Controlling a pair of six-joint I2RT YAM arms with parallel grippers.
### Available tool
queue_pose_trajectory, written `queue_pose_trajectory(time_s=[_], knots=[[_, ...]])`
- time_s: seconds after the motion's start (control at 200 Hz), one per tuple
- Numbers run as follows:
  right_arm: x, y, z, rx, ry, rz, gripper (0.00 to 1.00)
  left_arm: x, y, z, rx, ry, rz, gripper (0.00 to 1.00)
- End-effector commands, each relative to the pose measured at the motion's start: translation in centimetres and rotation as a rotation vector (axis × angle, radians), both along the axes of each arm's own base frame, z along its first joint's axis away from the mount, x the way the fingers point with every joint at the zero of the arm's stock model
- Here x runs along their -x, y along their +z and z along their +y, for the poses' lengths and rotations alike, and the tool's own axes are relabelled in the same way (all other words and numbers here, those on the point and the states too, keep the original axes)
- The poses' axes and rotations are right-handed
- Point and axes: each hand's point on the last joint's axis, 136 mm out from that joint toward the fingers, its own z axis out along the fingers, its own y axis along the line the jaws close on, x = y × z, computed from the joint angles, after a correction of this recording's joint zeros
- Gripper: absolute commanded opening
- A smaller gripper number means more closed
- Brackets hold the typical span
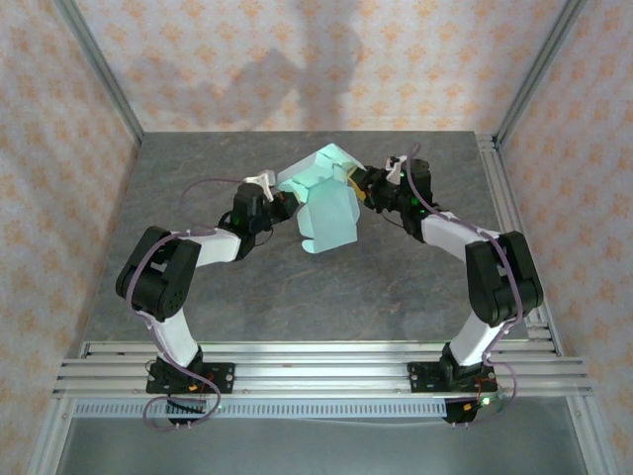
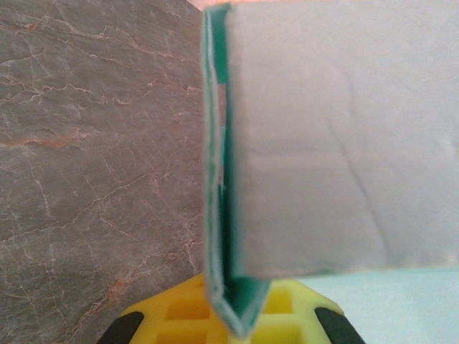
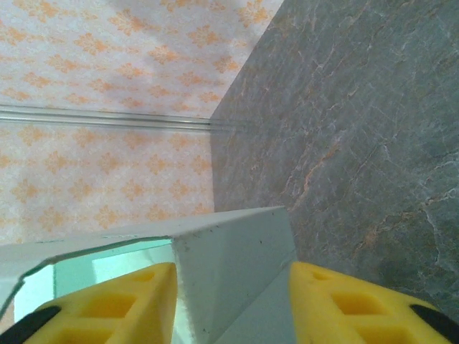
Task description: Fold the paper box
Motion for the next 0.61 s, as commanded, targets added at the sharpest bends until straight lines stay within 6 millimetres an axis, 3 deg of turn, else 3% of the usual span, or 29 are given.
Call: queue_pose_trajectory(time_s=[0.0, 0.18, 0.3, 0.415, 0.601], knots=[[-0.2, 0.9, 0.7, 0.007, 0.035, -0.044, 0.38, -0.1, 3.1, -0.2, 0.035, -0.004, -0.073, 0.03], [0.2, 1.6, 0.4, 0.035, 0.035, -0.064, 0.33, -0.1, 3.0, -0.2, 0.034, -0.002, -0.071, 0.03], [0.4, 2.4, -0.4, 0.052, 0.012, -0.100, 0.35, -0.1, 2.9, -0.1, 0.032, -0.001, -0.068, 0.03], [0.4, 3.4, -2.7, 0.086, -0.059, -0.150, 0.48, -0.1, 2.9, 0.3, 0.033, 0.009, -0.062, 0.03], [1.1, 4.5, -6.9, 0.237, -0.174, -0.254, 0.53, -0.1, 2.9, 1.1, 0.032, 0.021, -0.044, 0.03]])
